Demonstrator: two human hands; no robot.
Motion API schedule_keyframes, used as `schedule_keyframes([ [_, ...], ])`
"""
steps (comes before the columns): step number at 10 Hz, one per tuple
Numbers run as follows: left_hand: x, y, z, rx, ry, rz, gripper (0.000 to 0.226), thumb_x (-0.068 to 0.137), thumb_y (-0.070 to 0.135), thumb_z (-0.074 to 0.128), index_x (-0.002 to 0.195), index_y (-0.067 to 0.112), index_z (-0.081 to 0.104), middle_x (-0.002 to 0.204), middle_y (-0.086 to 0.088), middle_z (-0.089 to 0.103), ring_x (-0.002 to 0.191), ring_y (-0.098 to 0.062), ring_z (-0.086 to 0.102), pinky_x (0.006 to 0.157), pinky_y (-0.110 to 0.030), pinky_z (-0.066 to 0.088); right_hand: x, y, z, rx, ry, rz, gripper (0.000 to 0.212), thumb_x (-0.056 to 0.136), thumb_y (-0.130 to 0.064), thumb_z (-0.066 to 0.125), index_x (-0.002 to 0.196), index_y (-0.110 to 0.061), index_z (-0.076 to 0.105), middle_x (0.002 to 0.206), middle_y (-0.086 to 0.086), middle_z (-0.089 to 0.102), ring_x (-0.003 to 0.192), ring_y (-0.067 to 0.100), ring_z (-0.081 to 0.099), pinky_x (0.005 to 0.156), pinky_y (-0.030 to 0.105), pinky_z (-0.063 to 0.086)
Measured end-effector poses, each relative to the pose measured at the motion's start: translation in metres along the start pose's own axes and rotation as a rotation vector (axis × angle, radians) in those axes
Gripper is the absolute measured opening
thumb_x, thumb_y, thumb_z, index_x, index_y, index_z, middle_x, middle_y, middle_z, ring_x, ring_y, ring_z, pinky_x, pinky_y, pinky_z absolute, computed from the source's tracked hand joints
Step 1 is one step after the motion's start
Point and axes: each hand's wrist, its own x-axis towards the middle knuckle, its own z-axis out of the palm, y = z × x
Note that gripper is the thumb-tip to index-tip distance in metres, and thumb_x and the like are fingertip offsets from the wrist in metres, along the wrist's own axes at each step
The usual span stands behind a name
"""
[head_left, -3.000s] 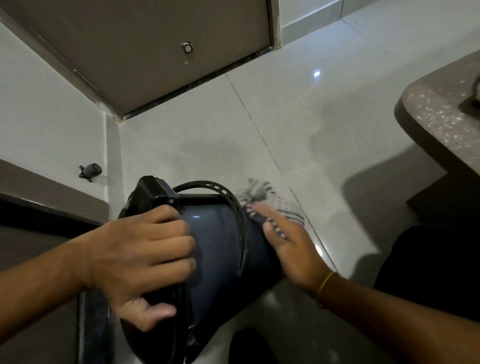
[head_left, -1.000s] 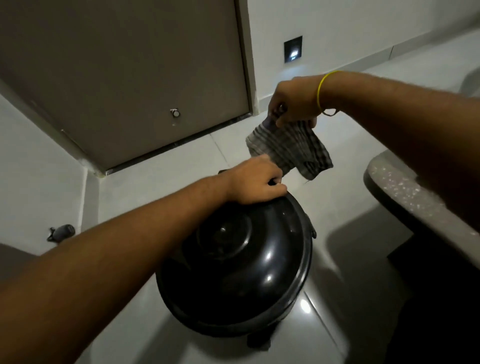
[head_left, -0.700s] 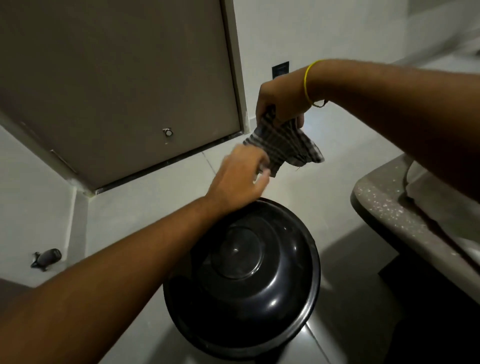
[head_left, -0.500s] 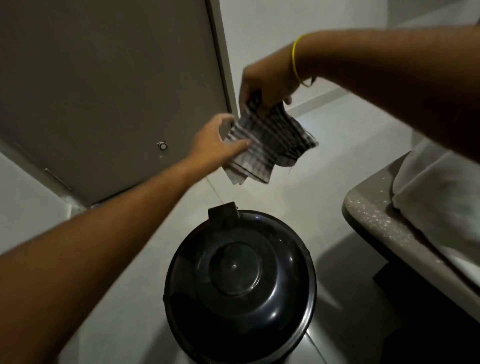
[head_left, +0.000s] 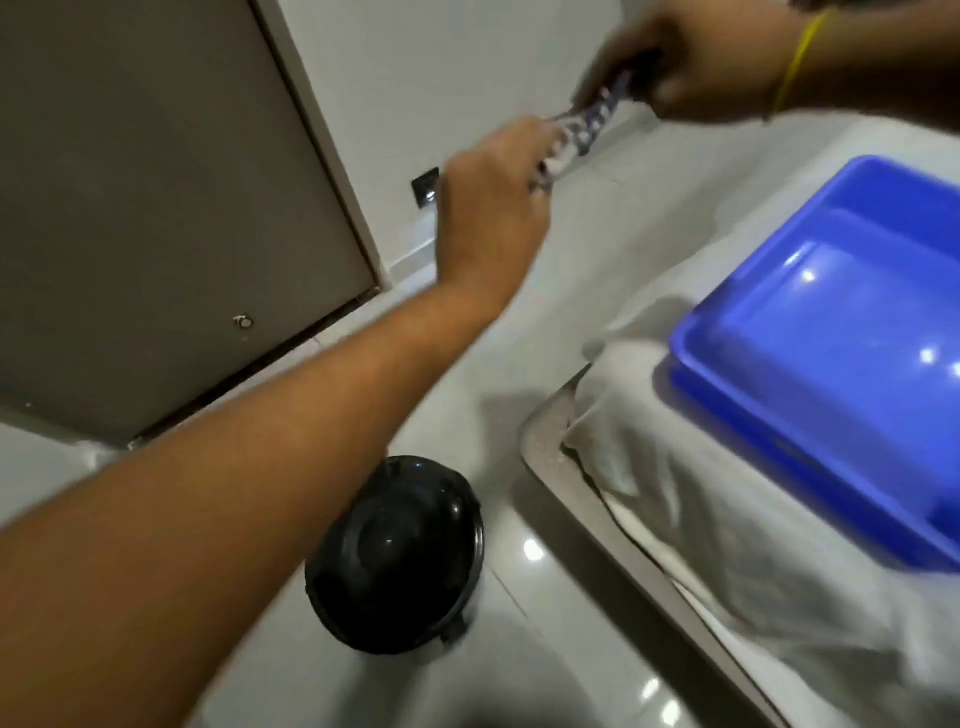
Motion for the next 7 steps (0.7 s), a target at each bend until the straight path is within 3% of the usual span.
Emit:
schedule_keyframes([
  [1, -0.029, 0.078, 0.036, 0.043, -0.2, 0.121, 0.041, 0.089, 0.0, 0.06, 0.126, 0.012, 0.075, 0.135, -0.01, 0.072, 0.122, -0.03, 0.071, 0.097, -0.037, 0.055, -0.108, 0.027, 0.013, 0.063, -0.018, 0.029, 0.059, 0.075, 0.017, 0.057, 0.126, -0.005, 0.079, 0.132, 0.026, 0.075, 0.127, 0.044, 0.071, 0.11, 0.055, 0.053],
  [2, -0.07, 0.145, 0.075, 0.176, -0.43, 0.182, 0.04, 0.092, 0.006, 0.051, 0.124, 0.012, 0.074, 0.127, -0.009, 0.074, 0.121, -0.029, 0.068, 0.1, -0.034, 0.05, -0.194, 0.068, 0.032, 0.225, -0.127, 0.199, 0.057, 0.073, 0.01, 0.059, 0.125, -0.001, 0.078, 0.144, 0.023, 0.069, 0.135, 0.04, 0.067, 0.114, 0.046, 0.049],
  [3, -0.103, 0.2, 0.101, 0.22, -1.035, 0.039, 0.025, 0.103, 0.014, 0.053, 0.119, 0.016, 0.072, 0.12, -0.01, 0.073, 0.122, -0.033, 0.064, 0.118, -0.046, 0.039, -0.273, 0.092, 0.059, 0.24, -0.401, 0.313, 0.061, 0.078, 0.014, 0.066, 0.133, -0.01, 0.075, 0.154, 0.014, 0.063, 0.136, 0.038, 0.067, 0.111, 0.031, 0.042],
  [4, -0.122, 0.222, 0.112, 0.212, -1.186, -0.127, 0.031, 0.106, 0.042, 0.059, 0.116, 0.016, 0.074, 0.121, -0.01, 0.074, 0.124, -0.031, 0.063, 0.119, -0.048, 0.035, -0.303, 0.093, 0.073, 0.159, -0.733, 0.325, 0.072, 0.082, -0.003, 0.062, 0.151, -0.026, 0.06, 0.178, -0.005, 0.03, 0.152, 0.026, 0.051, 0.114, 0.025, 0.039],
  [5, -0.112, 0.237, 0.099, 0.15, -1.19, -0.2, 0.037, 0.108, 0.044, 0.056, 0.124, 0.014, 0.07, 0.132, -0.016, 0.068, 0.13, -0.036, 0.059, 0.112, -0.048, 0.044, -0.297, 0.082, 0.059, 0.203, -0.742, 0.378, 0.061, 0.083, -0.009, 0.06, 0.142, -0.022, 0.065, 0.166, 0.004, 0.049, 0.147, 0.03, 0.053, 0.11, 0.027, 0.043],
  [6, -0.081, 0.233, 0.067, 0.098, -1.075, -0.24, 0.031, 0.106, 0.037, 0.055, 0.13, 0.018, 0.064, 0.136, -0.011, 0.067, 0.134, -0.035, 0.057, 0.114, -0.053, 0.041, -0.268, 0.059, 0.02, 0.215, -0.666, 0.344, 0.058, 0.088, -0.031, 0.06, 0.144, -0.019, 0.059, 0.156, 0.007, 0.057, 0.137, 0.034, 0.061, 0.109, 0.04, 0.05],
  [7, -0.048, 0.218, 0.009, 0.164, -0.908, -0.352, 0.051, 0.108, 0.038, 0.053, 0.153, 0.019, 0.042, 0.161, -0.004, 0.046, 0.156, -0.028, 0.033, 0.123, -0.059, 0.033, -0.236, 0.029, -0.026, 0.213, -0.587, 0.27, 0.074, 0.095, -0.021, 0.06, 0.165, -0.016, 0.035, 0.173, 0.009, 0.038, 0.16, 0.031, 0.039, 0.127, 0.041, 0.036],
])
